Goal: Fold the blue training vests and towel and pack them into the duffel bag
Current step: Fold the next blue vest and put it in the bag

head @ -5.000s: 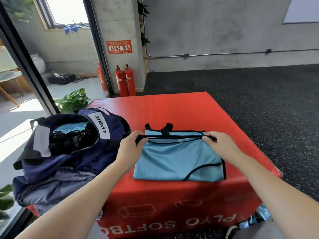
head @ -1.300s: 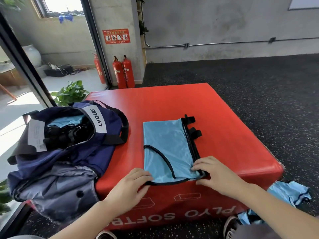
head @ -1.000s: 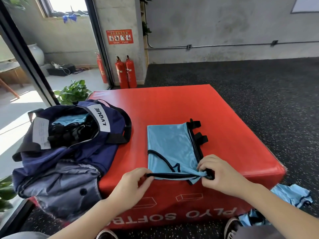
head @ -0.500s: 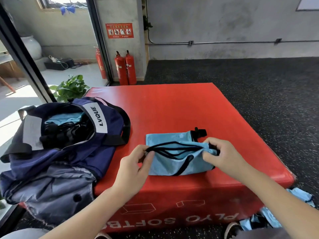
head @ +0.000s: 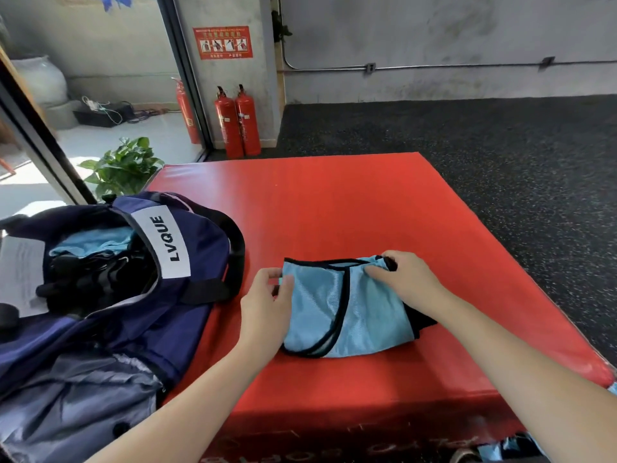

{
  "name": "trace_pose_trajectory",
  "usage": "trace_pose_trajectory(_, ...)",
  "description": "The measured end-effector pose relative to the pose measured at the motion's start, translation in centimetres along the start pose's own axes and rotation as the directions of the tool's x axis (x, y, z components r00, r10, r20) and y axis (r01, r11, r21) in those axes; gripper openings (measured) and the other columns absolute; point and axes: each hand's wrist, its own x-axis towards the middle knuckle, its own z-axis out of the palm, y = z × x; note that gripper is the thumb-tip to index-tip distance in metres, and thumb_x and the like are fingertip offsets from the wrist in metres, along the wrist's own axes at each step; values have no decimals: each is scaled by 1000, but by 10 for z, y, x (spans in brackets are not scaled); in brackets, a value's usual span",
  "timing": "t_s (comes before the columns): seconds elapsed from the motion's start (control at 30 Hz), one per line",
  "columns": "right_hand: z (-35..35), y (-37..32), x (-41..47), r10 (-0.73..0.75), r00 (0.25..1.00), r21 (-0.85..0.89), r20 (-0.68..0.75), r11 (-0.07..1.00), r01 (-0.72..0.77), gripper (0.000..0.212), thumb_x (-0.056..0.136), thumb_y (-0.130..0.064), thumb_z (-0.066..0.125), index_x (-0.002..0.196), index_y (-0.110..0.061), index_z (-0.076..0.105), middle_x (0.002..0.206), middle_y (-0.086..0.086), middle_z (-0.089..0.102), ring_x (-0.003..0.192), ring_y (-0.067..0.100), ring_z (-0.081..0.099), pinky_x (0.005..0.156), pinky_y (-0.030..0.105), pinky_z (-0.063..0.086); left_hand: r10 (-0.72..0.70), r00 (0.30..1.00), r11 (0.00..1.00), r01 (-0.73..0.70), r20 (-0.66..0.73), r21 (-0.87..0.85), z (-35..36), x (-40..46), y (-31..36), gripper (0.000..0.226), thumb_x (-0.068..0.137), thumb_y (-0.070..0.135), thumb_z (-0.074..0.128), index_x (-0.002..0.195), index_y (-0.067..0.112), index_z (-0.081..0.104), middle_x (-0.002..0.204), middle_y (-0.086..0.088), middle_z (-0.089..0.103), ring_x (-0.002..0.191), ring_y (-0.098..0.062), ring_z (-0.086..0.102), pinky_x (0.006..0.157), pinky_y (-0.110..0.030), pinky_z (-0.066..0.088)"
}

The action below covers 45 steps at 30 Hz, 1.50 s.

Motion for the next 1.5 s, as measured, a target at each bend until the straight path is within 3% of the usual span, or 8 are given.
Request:
trace_pose_trajectory(0.2, 5, 11, 17, 41, 999, -69, 14, 997, -40, 38, 92, -36, 71, 64, -19, 50, 62, -6, 49, 58, 12, 45, 55, 31, 28, 59, 991, 984, -79, 120, 162, -2, -20, -14, 38, 93, 16, 65, 122, 35, 48, 92, 11, 63, 73, -3, 58, 60, -7, 40)
trace_pose_trajectory(0.37, 13, 9, 23, 54, 998, -166, 38, 985, -47, 35, 91, -40, 70, 68, -14, 60, 63, -2, 61, 58, 14, 53, 54, 31, 34, 222, 958, 911, -271, 184, 311, -6, -22, -27, 23, 94, 5, 61, 103, 23, 71, 94, 13, 64, 83, 0, 57, 69, -3, 37)
trace_pose_trajectory(0.7, 13, 2, 17, 55, 998, -239, 17, 970, -50, 41, 89, -44, 70, 61, -20, 53, 57, -6, 56, 54, 12, 52, 50, 31, 34, 210, 946, 872, -295, 246, 391, -15, -19, -28, 18, 92, 15, 62, 91, 31, 69, 78, 15, 55, 80, 1, 54, 67, -10, 39)
trace_pose_trajectory(0.83, 14, -2, 8, -19, 997, -397, -74, 918, -12, 33, 89, -54, 65, 78, -24, 55, 76, -6, 61, 75, 20, 60, 56, 33, 36, 169, 958, 838, -263, 230, 479, -18, -10, -26, 13, 91, 24, 60, 95, 34, 67, 77, 12, 51, 74, -7, 54, 69, -33, 50)
trace_pose_trajectory(1.0, 8, -15, -7, -102, 982, -562, -159, 827, -5, 45, 93, -55, 59, 128, -27, 54, 117, -8, 57, 111, 19, 56, 76, 36, 45, 223, 951, 765, -307, 214, 566, -20, 10, -15, 17, 90, 26, 61, 103, 32, 71, 97, 12, 51, 92, -14, 53, 73, -35, 50)
trace_pose_trajectory(1.13, 15, -30, -29, -243, 941, -474, -237, 874, 107, 28, 93, -40, 62, 118, -26, 58, 102, -10, 54, 99, 16, 54, 74, 37, 51, 380, 876, 738, -480, 295, 474, -11, 35, -12, 25, 87, 11, 66, 102, 28, 76, 120, 2, 59, 117, -21, 49, 96, -41, 44)
trace_pose_trajectory(1.27, 34, -31, -51, -38, 999, -216, -19, 976, 33, 12, 91, -40, 66, 90, -30, 60, 75, -8, 65, 61, 5, 58, 65, 34, 53, 292, 849, 741, -493, 441, 457, 0, 47, -10, 30, 93, 13, 55, 105, 32, 76, 130, 8, 58, 133, -14, 40, 107, -43, 32)
trace_pose_trajectory(1.5, 27, -8, -56, 10, 994, -467, 110, 883, 43, 26, 92, -53, 59, 84, -29, 57, 75, -12, 65, 72, 6, 60, 65, 30, 48, 224, 865, 762, -443, 449, 473, -3, 50, -26, 22, 90, 30, 54, 90, 45, 70, 101, 25, 60, 106, -9, 55, 99, -48, 43)
